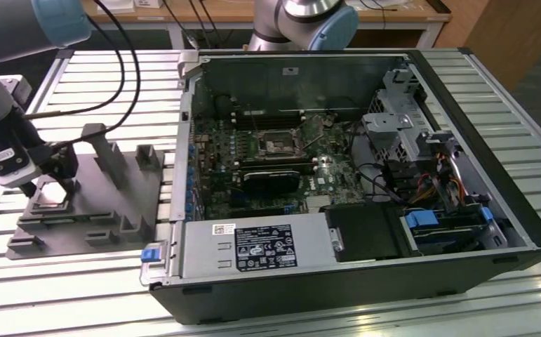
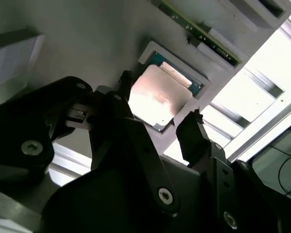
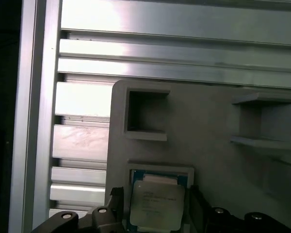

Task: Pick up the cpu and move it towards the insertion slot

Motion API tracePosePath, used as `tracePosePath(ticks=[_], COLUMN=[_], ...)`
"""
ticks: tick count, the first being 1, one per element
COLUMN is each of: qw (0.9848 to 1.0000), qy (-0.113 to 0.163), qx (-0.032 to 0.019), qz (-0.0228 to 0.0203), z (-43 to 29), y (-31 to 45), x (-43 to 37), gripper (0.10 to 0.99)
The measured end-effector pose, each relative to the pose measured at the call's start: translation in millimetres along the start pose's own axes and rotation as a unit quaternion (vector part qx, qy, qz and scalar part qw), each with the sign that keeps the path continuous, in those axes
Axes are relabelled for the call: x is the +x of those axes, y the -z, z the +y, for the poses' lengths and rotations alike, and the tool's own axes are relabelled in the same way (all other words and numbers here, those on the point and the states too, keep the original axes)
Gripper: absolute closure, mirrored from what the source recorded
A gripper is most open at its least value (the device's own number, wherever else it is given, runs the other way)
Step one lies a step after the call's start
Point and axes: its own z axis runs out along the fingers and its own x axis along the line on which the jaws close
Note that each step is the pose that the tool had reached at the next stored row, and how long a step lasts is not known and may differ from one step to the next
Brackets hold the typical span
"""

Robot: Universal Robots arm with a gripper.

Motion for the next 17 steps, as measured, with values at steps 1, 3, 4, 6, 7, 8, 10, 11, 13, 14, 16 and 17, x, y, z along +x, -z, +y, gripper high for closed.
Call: tracePosePath(ticks=[1,3,4,6,7,8,10,11,13,14,16,17], qw=[1.0000,1.0000,1.0000,1.0000,1.0000,1.0000,1.0000,1.0000,0.9999,0.9999,0.9999,0.9999], qy=[-0.002,-0.007,-0.008,-0.009,-0.009,-0.009,-0.009,-0.009,-0.009,-0.009,-0.009,-0.009], qx=[0.0000,0.0000,-0.0001,-0.0003,-0.0005,-0.0009,-0.0020,-0.0027,-0.0038,-0.0040,-0.0042,-0.0042], qz=[-0.0001,0.0000,-0.0002,0.0001,0.0002,0.0002,0.0003,0.0002,0.0002,0.0001,0.0002,0.0002], z=[-0.9,-2.3,-2.6,-3.4,-3.7,-3.8,-3.8,-3.9,-3.9,-3.9,-3.9,-4.0], y=[-0.6,-2.0,-3.0,-4.1,-4.6,-5.0,-5.2,-5.4,-5.5,-5.5,-5.5,-5.4], x=[0.0,0.0,-0.4,-1.6,-2.6,-3.2,-3.4,-3.4,-3.5,-3.5,-3.5,-3.4], gripper=[0.439,0.439,0.439,0.439,0.439,0.439,0.439,0.455,0.522,0.522,0.522,0.533])
